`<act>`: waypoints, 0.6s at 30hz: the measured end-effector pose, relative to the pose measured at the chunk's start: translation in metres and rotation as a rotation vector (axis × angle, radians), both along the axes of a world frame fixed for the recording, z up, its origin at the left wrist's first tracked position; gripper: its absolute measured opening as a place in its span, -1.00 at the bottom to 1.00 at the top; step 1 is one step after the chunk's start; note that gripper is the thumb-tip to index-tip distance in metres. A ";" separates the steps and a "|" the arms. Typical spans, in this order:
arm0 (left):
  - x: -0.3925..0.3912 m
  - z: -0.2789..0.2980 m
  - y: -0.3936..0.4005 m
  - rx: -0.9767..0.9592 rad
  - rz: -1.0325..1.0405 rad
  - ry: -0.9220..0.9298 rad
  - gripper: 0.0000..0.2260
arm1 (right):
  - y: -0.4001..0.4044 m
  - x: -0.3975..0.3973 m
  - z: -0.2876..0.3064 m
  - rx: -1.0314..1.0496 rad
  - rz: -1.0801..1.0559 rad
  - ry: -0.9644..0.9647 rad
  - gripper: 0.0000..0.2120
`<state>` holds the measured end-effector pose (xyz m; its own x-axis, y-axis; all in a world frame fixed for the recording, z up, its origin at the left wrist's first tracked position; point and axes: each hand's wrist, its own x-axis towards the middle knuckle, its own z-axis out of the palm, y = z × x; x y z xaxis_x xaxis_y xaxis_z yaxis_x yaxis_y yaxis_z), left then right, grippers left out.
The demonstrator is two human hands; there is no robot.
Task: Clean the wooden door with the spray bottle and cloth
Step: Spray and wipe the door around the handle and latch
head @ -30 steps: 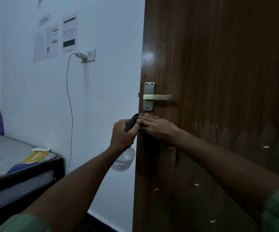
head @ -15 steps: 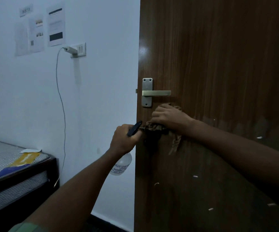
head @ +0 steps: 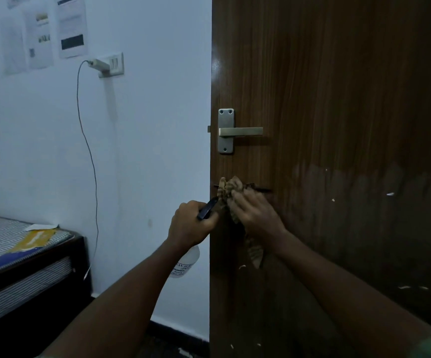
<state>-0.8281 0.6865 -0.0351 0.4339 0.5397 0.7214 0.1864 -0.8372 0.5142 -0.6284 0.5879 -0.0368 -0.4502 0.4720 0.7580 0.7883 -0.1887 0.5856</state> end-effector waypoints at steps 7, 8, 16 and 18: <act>-0.001 -0.007 -0.005 -0.004 -0.129 -0.061 -0.61 | -0.003 -0.015 -0.030 -0.048 0.106 0.226 -0.83; 0.000 -0.006 -0.005 -0.011 -0.133 -0.074 -0.62 | -0.002 -0.018 -0.019 0.032 0.136 0.241 -0.82; 0.004 -0.003 -0.007 -0.026 -0.156 -0.103 -0.61 | -0.006 -0.014 -0.026 -0.183 0.110 0.316 -0.62; -0.001 0.002 -0.010 -0.027 -0.178 -0.135 -0.58 | -0.016 -0.020 -0.011 -0.256 0.177 0.498 -0.61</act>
<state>-0.8290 0.6766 -0.0335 0.4248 0.4832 0.7655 -0.0350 -0.8362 0.5473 -0.6482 0.5715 -0.0481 -0.1576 0.6179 0.7703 0.9868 0.0691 0.1465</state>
